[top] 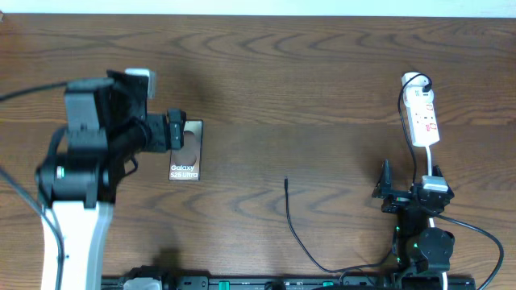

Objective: Plug charger to phone and switch on socket
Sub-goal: 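Move the left gripper over the silver Galaxy phone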

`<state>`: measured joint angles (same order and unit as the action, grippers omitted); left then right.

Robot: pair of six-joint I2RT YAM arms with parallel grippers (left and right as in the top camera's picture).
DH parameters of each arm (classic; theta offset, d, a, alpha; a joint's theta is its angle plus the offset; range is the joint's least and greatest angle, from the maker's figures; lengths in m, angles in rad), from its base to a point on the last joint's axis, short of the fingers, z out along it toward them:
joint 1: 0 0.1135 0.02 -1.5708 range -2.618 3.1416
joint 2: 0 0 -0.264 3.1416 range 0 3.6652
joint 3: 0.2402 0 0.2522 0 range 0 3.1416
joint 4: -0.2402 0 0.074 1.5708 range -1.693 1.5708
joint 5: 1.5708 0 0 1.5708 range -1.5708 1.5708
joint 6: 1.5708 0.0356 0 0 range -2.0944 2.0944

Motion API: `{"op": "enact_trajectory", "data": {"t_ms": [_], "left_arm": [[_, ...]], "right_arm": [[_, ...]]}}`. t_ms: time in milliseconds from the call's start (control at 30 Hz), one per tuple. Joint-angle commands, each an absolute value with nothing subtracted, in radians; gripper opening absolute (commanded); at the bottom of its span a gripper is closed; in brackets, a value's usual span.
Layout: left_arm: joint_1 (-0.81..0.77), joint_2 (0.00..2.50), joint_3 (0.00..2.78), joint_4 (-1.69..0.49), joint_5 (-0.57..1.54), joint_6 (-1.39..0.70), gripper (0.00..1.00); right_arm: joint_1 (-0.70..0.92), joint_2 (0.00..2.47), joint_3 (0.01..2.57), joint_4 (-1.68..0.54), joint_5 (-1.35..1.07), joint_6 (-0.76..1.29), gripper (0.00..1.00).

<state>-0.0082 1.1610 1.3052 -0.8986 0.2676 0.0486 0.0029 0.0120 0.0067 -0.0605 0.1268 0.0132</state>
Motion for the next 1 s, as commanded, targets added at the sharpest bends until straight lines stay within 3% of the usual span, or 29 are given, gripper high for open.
{"op": "enact_trajectory", "data": {"t_ms": [0, 700, 733, 800, 833, 867, 900, 933, 967], "left_arm": [[-0.005, 1.258, 1.385, -0.96, 0.241, 0.025, 0.93], [-0.005, 1.576, 1.385, -0.994, 0.242, 0.025, 0.92], [-0.005, 1.578, 1.385, -0.994, 0.241, 0.025, 0.82], [-0.005, 1.578, 1.385, -0.986, 0.241, 0.028, 0.4], [-0.005, 1.578, 1.385, -0.984, 0.241, 0.028, 0.36], [-0.005, 1.578, 1.385, -0.982, 0.241, 0.028, 0.36], [-0.005, 1.578, 1.385, -0.979, 0.241, 0.028, 0.58], [-0.005, 1.578, 1.385, -0.976, 0.241, 0.028, 0.96], [-0.005, 1.578, 1.385, -0.97, 0.241, 0.028, 0.99]], "right_arm": [[-0.01, 0.005, 0.006, -0.064, 0.125, -0.001, 0.99], [-0.01, 0.005, 0.006, -0.064, 0.125, -0.001, 0.99], [-0.01, 0.005, 0.006, -0.064, 0.125, -0.001, 0.99], [-0.01, 0.005, 0.006, -0.064, 0.125, -0.001, 0.99], [-0.01, 0.005, 0.006, -0.064, 0.125, -0.001, 0.99], [-0.01, 0.005, 0.006, -0.064, 0.125, -0.001, 0.99], [-0.01, 0.005, 0.006, -0.064, 0.125, -0.001, 0.99], [-0.01, 0.005, 0.006, -0.064, 0.125, -0.001, 0.99], [-0.01, 0.005, 0.006, -0.064, 0.125, -0.001, 0.99]]}}
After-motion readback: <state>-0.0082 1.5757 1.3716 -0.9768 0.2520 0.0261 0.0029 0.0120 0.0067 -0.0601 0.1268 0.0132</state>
